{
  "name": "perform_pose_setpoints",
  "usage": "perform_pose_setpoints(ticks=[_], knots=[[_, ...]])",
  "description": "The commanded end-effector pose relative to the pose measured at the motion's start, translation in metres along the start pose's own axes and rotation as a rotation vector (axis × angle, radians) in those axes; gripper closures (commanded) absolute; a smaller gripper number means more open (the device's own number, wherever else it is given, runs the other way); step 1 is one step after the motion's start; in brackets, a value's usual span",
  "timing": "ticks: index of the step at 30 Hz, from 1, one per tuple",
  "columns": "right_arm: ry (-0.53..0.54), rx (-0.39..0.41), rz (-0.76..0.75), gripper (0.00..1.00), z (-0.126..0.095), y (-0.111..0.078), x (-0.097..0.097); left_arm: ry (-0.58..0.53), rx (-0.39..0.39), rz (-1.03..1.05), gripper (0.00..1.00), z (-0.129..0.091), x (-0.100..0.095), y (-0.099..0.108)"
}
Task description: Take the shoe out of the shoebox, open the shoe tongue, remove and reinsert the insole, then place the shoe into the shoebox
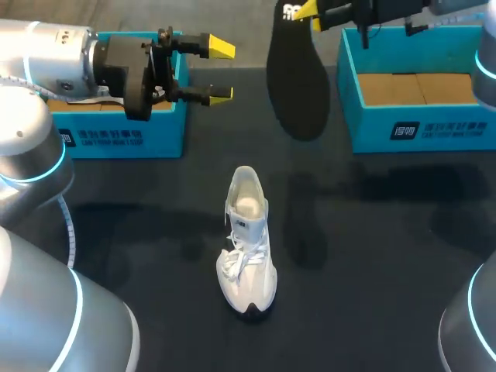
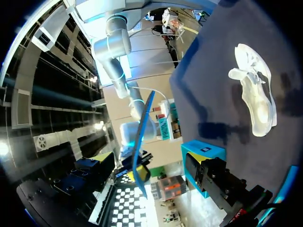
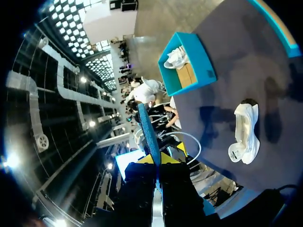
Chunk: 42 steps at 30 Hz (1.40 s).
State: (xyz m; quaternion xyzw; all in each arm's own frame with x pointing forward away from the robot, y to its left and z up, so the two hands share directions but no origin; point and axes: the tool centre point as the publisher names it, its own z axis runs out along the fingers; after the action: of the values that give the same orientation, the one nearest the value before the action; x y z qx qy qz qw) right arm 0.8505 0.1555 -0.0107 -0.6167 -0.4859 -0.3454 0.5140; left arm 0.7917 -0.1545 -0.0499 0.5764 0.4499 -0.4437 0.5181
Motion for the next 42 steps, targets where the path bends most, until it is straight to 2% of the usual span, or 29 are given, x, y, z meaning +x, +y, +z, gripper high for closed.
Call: perform_pose_setpoints(ticks=[1, 19, 24, 35, 36, 37, 38, 39, 40, 42], knots=[[-0.003, 0.011, 0.036, 1.0, 0.015, 0.003, -0.004, -0.036, -0.003, 0.006, 0.0, 0.007, 0.002, 0.002], [0.041, 0.035, 0.207, 1.0, 0.051, 0.012, -0.021, -0.111, 0.0, 0.002, 0.0, 0.018, 0.0, -0.007], [0.047, 0.025, 0.228, 1.0, 0.057, 0.016, -0.022, -0.126, -0.028, -0.006, 0.0, 0.018, 0.003, -0.006], [0.045, 0.033, 0.242, 1.0, 0.067, 0.017, -0.027, -0.137, -0.034, -0.012, 0.0, 0.021, 0.007, -0.007], [0.044, 0.034, 0.242, 1.0, 0.067, 0.016, -0.027, -0.138, -0.033, -0.013, 0.02, 0.021, 0.007, -0.007], [0.044, 0.034, 0.243, 1.0, 0.067, 0.016, -0.028, -0.138, -0.032, -0.012, 0.16, 0.021, 0.008, -0.007], [0.044, 0.033, 0.245, 1.0, 0.066, 0.016, -0.028, -0.138, -0.033, -0.012, 0.24, 0.021, 0.008, -0.007], [0.045, 0.032, 0.246, 1.0, 0.066, 0.016, -0.029, -0.141, -0.031, -0.012, 0.42, 0.021, 0.008, -0.007], [0.045, 0.031, 0.247, 1.0, 0.066, 0.016, -0.029, -0.141, -0.031, -0.012, 0.53, 0.021, 0.008, -0.007], [0.047, 0.03, 0.248, 1.0, 0.066, 0.016, -0.029, -0.142, -0.031, -0.011, 0.54, 0.021, 0.008, -0.007]])
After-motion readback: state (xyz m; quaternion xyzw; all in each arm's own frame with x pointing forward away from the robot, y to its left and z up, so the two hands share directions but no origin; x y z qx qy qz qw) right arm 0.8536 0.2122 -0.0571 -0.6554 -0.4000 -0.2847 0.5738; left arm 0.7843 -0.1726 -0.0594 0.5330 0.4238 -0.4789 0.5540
